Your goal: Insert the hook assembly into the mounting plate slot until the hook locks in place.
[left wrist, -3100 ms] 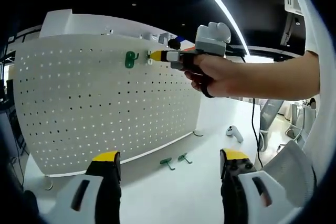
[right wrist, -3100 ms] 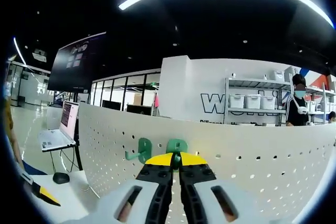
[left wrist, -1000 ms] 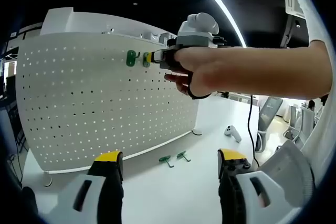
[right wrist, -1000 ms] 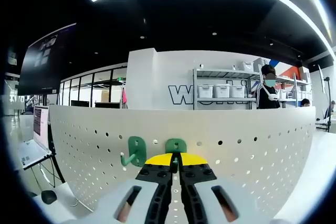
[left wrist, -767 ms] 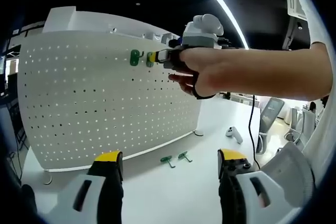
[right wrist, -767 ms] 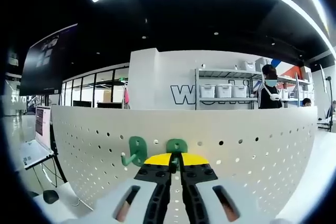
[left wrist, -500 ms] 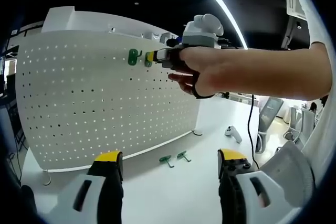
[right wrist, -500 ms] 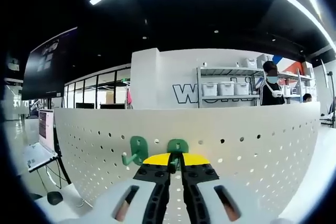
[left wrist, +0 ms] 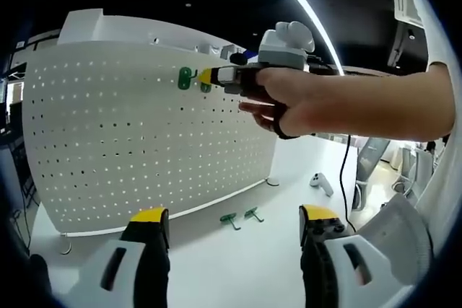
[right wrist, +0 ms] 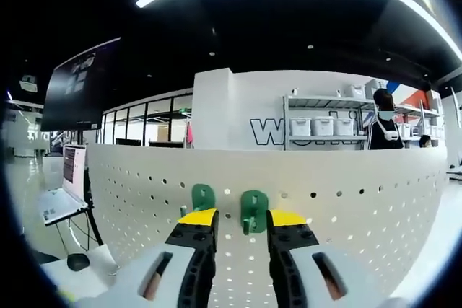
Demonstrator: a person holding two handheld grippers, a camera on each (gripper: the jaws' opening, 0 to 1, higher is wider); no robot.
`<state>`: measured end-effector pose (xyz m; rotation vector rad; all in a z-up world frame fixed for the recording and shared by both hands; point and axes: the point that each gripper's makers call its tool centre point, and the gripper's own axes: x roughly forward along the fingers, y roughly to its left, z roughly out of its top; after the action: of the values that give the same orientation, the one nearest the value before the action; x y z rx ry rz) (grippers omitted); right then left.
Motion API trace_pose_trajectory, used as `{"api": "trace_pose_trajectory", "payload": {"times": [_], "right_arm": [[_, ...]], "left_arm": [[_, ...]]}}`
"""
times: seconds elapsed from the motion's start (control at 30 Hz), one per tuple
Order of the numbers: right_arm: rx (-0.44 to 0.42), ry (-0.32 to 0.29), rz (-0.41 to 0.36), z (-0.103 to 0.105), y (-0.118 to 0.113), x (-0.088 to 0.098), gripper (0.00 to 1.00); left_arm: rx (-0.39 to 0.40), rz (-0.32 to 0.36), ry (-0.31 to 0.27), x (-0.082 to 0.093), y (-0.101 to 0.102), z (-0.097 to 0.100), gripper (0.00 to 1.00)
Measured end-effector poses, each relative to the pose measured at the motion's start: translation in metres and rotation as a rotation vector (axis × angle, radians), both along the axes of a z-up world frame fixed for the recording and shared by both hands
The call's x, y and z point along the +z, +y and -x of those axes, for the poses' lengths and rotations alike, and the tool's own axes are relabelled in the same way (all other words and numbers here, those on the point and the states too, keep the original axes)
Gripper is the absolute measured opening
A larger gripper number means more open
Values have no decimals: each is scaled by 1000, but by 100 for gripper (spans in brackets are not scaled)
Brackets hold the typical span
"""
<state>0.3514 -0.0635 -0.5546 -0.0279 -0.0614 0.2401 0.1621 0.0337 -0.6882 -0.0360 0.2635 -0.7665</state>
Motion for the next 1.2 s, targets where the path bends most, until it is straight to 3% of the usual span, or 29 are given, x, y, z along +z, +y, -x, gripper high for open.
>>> {"api": "trace_pose_trajectory", "payload": {"times": [0.53, 0.67, 1.0, 1.2], "right_arm": [[110, -5, -5, 12, 2, -8, 54], [163, -4, -17, 16, 8, -10, 56], [215, 1, -42, 21, 13, -15, 76], [227, -1, -36, 22, 16, -14, 77]], "left_arm": [[-3, -14, 5, -4, 0, -1, 76], [3, -14, 9, -6, 2, -1, 76], [4, -14, 6, -6, 0, 0, 77], [1, -17, 4, -5, 0, -1, 77]]}}
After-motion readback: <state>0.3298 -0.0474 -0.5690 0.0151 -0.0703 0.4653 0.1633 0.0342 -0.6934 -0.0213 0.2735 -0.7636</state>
